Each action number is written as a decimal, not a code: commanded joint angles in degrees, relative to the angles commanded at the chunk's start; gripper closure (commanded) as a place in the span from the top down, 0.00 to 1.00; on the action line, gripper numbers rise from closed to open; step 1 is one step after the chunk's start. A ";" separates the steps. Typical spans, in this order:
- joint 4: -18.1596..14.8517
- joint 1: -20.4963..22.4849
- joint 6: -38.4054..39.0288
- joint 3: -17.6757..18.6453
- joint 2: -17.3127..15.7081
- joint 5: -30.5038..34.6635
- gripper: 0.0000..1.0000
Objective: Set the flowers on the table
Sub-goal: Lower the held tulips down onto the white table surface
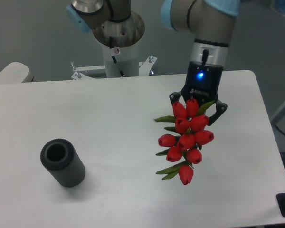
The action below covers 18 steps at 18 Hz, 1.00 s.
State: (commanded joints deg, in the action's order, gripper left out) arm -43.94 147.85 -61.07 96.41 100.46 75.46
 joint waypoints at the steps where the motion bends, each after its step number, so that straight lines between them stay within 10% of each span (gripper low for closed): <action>1: 0.00 -1.67 -0.62 0.70 0.18 3.43 0.31; 9: 0.17 -11.35 0.69 7.20 3.07 24.46 0.31; 18: 0.35 -15.48 1.66 11.25 8.17 28.69 0.31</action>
State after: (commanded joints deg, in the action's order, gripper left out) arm -43.59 132.37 -59.41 107.67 108.63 104.15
